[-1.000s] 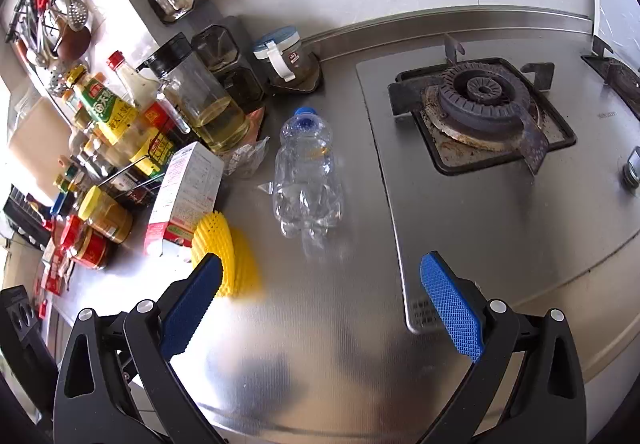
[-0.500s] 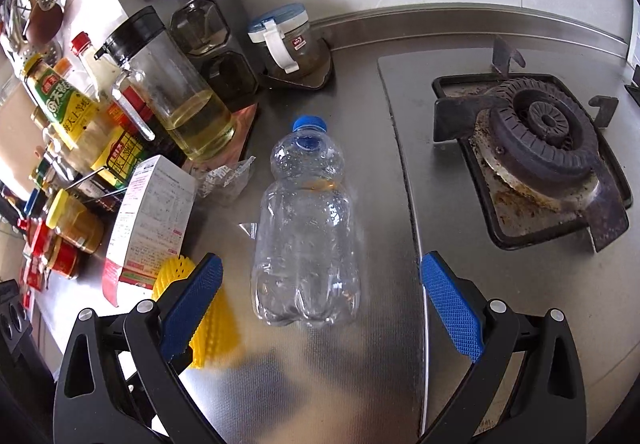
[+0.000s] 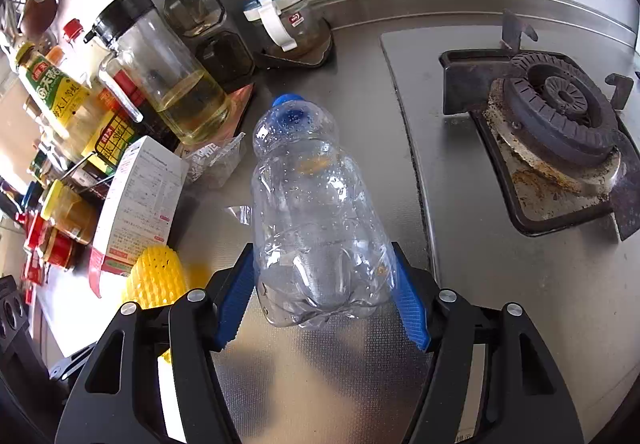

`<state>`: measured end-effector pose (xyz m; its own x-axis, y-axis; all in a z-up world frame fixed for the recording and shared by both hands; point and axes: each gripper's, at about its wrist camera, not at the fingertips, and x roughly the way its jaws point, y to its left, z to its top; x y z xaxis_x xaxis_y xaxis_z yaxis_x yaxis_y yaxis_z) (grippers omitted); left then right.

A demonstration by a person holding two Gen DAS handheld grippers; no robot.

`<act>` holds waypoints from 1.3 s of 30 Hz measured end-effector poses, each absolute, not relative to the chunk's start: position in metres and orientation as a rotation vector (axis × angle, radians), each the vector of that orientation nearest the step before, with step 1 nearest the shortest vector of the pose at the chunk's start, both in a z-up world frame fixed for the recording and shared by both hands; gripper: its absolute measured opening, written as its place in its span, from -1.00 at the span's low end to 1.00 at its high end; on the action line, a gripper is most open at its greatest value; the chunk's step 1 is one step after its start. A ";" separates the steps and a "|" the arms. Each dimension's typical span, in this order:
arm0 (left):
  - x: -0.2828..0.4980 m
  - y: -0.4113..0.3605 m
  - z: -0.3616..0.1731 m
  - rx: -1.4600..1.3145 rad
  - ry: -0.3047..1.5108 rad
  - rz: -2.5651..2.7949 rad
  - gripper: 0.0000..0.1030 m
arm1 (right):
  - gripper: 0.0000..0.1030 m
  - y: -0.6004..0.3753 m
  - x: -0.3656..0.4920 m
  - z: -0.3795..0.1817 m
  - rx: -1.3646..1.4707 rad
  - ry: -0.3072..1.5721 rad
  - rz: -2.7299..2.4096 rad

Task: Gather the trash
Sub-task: 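Grasp the yellow foam net with the left tool while the right tool grasps the plastic bottle, then carry foam net and bottle down to the bin and open both tools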

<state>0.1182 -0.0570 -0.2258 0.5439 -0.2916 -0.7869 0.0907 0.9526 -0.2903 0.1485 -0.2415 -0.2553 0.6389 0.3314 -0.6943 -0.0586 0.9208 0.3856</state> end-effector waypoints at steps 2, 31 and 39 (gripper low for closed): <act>0.111 -0.058 -0.222 -0.212 0.960 -0.239 -0.84 | 0.26 -0.243 0.138 -0.250 0.343 0.826 0.226; -0.097 -0.015 -0.181 -0.122 0.898 -0.333 -0.86 | 0.24 -0.219 -0.119 -0.209 0.344 0.713 0.246; -0.143 0.003 -0.207 -0.156 0.956 -0.329 -0.86 | 0.24 -0.202 -0.156 -0.243 0.307 0.802 0.259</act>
